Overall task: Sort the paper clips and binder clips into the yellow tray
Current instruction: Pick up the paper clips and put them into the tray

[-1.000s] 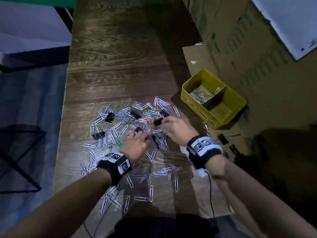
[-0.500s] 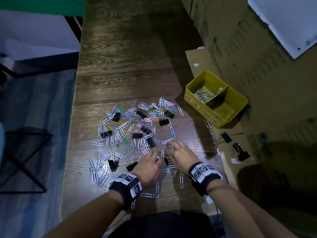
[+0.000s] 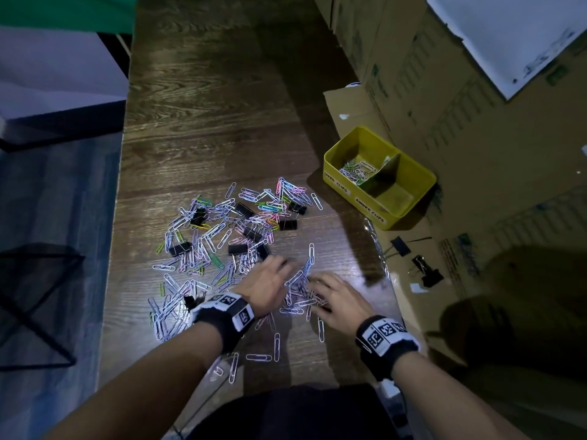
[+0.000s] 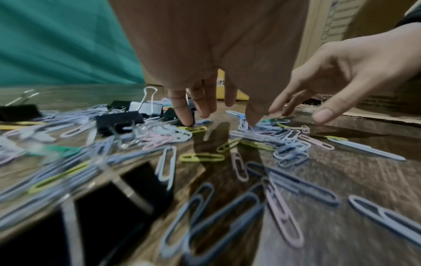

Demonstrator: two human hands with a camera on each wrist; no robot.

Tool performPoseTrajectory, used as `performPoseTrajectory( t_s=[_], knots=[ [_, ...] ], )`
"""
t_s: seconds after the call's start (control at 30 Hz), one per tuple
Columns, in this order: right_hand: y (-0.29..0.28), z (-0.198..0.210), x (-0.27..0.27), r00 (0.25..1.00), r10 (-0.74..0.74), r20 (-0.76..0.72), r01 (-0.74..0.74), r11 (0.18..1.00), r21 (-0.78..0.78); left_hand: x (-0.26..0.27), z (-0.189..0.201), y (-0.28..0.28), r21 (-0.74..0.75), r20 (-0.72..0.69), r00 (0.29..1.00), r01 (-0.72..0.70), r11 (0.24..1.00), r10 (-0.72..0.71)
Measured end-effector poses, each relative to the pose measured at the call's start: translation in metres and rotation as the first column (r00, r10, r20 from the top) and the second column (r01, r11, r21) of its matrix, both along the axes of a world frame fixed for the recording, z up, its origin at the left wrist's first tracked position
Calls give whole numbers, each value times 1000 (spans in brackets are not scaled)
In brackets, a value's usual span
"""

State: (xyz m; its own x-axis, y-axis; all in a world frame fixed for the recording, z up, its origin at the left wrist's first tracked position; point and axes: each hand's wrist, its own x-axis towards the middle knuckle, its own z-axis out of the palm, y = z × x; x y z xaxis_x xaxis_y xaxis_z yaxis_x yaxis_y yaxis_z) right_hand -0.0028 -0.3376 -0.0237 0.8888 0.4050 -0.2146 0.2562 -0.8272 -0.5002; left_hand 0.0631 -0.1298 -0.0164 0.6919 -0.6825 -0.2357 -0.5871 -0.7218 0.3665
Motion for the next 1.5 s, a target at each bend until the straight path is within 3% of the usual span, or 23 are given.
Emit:
performPoseTrajectory(
  t_s=[0.07, 0.2, 0.37, 0.53, 0.63, 0.73, 0.9, 1.0, 1.17, 1.23, 1.33, 1.43, 1.5],
  knots=[
    [2, 4, 1, 999, -37, -32, 35, 998, -55, 6, 3, -14, 62, -18, 998, 68, 996, -67],
    [1, 6, -5, 995, 40, -91, -53, 988, -142, 8, 12, -34, 218, -90, 972, 233, 948, -219],
    [-4, 9, -14, 988, -77, -133, 57, 987, -153, 1, 8, -16, 135, -47, 946, 326, 936, -322],
    [15, 13, -11, 970, -149, -192, 123, 982, -141, -8, 2, -15, 239, -74, 973, 230, 943, -219],
    [19, 16, -5, 955, -192, -227, 179, 981, -76, -13, 3, -24, 213, -72, 984, 174, 961, -162],
    [16, 20, -1, 963, -180, -201, 175, 984, -42, -16, 6, -24, 112, -51, 992, 124, 986, -119],
    [15, 21, 0, 965, -157, -210, 135, 984, -113, -14, 5, -8, -135, 8, 992, 124, 983, -124],
    [9, 19, 2, 968, -163, -191, 142, 983, -120, -14, 4, -2, -252, -26, 1000, -9, 968, 2],
    [-2, 23, 6, 961, -206, -183, 203, 979, -35, -6, 1, 0, -262, -114, 977, -205, 943, 180],
    [-5, 25, 8, 957, -240, -163, 247, 969, 22, 1, 6, -2, -247, -245, 920, -364, 898, 305],
    [-11, 27, 13, 945, -296, -137, 315, 938, 143, 12, 11, 1, -187, -506, 743, -591, 785, 438],
    [-17, 34, 17, 940, -335, -65, 340, 902, 267, 23, 24, 4, -215, -686, 589, -726, 654, 428],
    [-20, 40, 22, 928, -370, -35, 357, 861, 363, 34, 39, 1, -250, -758, 535, -767, 592, 373]
  ],
)
